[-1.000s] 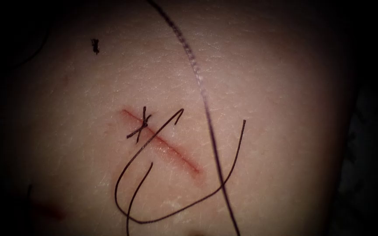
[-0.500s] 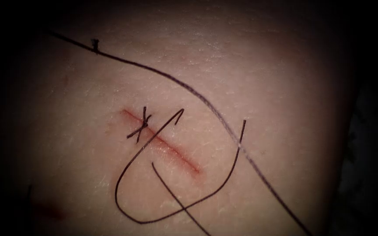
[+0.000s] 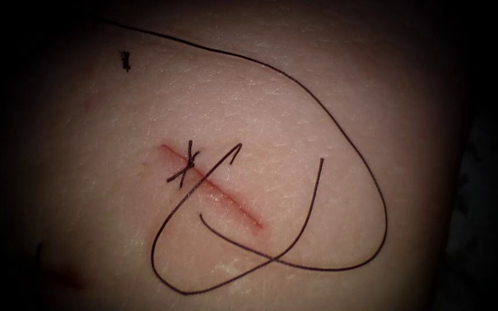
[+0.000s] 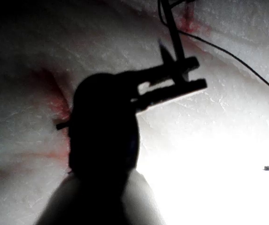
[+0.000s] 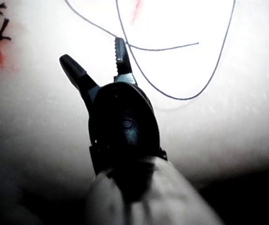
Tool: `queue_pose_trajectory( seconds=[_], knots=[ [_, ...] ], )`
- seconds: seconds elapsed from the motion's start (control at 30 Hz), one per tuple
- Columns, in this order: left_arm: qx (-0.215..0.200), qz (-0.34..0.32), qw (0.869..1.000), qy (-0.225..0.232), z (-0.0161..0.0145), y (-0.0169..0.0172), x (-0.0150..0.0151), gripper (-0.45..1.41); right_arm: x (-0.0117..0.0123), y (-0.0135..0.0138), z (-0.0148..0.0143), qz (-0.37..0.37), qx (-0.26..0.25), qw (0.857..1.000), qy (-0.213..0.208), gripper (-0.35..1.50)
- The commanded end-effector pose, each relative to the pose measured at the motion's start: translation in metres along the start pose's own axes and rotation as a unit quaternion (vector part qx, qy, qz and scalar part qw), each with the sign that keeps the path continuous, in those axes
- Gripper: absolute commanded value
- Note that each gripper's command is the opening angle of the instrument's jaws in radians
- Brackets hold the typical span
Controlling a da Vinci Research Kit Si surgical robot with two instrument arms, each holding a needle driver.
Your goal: Wound Closure
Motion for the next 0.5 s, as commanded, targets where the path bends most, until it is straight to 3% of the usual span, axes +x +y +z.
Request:
queue_pose_trajectory(
  seconds=[0.03,0.23,0.5],
  knots=[
    [0.006,-0.001,1.0,0.0,-0.0007,0.0002,-0.0014,-0.45,0.0009,-0.0006,0.0027,-0.014,-0.012,1.0,-0.011,1.48],
    [0.027,-0.001,1.0,0.007,-0.0013,0.0033,-0.003,-0.45,0.0047,0.0002,0.0094,-0.033,-0.042,0.998,-0.031,1.48],
    [0.018,0.002,1.0,0.003,-0.0018,0.0046,-0.0025,-0.45,0.0073,0.0023,0.0147,-0.035,-0.06,0.997,-0.031,1.46]
  ],
)
